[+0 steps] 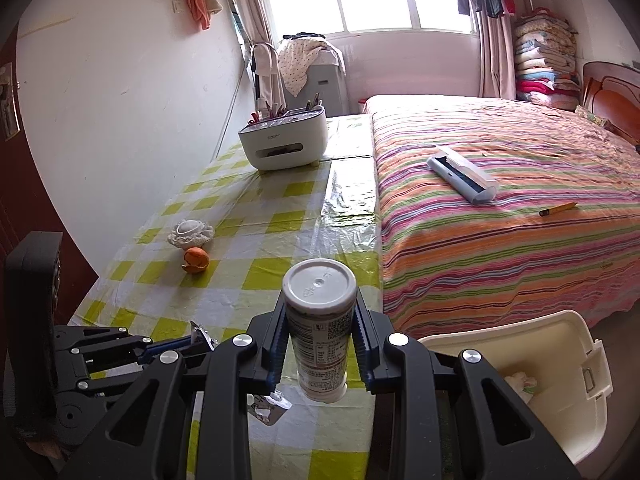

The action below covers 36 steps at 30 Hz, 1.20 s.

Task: Collect trash
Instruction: 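Carry the spray can in right tool to the bin while left tool carries the blister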

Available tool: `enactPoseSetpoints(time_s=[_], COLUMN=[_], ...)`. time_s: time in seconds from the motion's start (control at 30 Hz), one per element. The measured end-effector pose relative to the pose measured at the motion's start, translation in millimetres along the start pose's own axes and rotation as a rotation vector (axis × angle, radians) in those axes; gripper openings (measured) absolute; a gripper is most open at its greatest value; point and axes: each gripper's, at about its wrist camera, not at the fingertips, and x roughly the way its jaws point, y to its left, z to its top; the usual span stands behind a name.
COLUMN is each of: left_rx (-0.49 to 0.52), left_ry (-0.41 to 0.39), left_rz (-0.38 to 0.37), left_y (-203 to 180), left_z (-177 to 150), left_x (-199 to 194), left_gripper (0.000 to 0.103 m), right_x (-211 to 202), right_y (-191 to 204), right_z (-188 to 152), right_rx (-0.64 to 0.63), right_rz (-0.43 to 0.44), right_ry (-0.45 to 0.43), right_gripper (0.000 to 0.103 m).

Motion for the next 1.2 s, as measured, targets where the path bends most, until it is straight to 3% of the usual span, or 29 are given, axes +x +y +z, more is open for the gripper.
enactPoseSetpoints(time_s=[1.2], left_rx=[0.189], left_ry=[-0.026], left_rz=[-0.037], left_y=[-97.6], left_z=[5.8], left_x=[-9.7], left_gripper=[0.007], right_x=[-51.1], right_y=[-64.6], right_z=[-10.0], right_rx=[0.106], right_rz=[-0.066], right_ry=[-0.079], right_gripper=[0.028])
